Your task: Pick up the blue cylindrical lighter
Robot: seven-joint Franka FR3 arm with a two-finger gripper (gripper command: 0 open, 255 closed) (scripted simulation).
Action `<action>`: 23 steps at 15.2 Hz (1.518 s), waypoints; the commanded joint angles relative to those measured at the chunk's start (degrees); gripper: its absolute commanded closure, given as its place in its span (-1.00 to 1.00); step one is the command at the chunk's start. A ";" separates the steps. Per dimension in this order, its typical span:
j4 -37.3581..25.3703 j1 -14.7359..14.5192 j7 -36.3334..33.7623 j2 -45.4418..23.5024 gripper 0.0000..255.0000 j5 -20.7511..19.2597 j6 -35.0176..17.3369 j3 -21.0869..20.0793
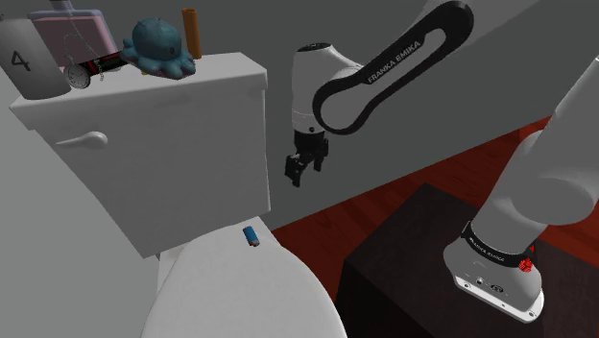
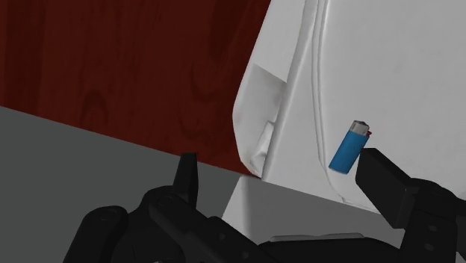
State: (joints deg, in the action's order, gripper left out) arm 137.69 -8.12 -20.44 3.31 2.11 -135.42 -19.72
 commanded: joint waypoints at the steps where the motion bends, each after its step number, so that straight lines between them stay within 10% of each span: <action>1: -1.85 -0.48 -2.69 -4.32 -1.00 -1.83 -2.04 -0.88; 23: -31.14 -14.73 -21.31 -44.32 -1.00 -17.26 -9.22 3.52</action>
State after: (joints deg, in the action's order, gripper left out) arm 106.80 -22.55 -41.48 -40.32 -14.94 -144.18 -16.40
